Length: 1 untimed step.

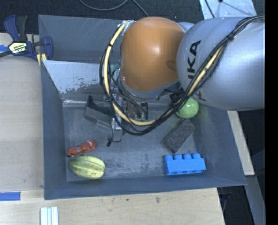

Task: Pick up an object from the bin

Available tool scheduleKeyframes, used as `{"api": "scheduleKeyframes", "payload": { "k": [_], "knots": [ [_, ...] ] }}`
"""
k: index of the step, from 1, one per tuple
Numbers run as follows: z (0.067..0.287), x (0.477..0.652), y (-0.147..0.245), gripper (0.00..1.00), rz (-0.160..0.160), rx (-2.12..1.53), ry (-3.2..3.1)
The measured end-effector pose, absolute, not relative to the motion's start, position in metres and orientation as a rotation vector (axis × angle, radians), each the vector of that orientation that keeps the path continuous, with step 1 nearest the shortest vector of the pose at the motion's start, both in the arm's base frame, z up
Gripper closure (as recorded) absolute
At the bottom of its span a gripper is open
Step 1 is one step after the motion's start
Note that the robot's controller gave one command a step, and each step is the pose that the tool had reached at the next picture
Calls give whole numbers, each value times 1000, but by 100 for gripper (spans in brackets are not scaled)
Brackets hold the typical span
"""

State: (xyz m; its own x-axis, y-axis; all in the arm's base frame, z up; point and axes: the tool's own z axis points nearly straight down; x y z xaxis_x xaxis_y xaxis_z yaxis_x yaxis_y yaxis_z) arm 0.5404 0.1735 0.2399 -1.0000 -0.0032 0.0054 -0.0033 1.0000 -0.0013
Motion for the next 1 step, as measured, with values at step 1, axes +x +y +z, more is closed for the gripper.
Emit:
{"api": "scheduleKeyframes", "payload": {
  "k": [1],
  "knots": [
    [245,542,172,0,-1,0,-3145]
  ]
}}
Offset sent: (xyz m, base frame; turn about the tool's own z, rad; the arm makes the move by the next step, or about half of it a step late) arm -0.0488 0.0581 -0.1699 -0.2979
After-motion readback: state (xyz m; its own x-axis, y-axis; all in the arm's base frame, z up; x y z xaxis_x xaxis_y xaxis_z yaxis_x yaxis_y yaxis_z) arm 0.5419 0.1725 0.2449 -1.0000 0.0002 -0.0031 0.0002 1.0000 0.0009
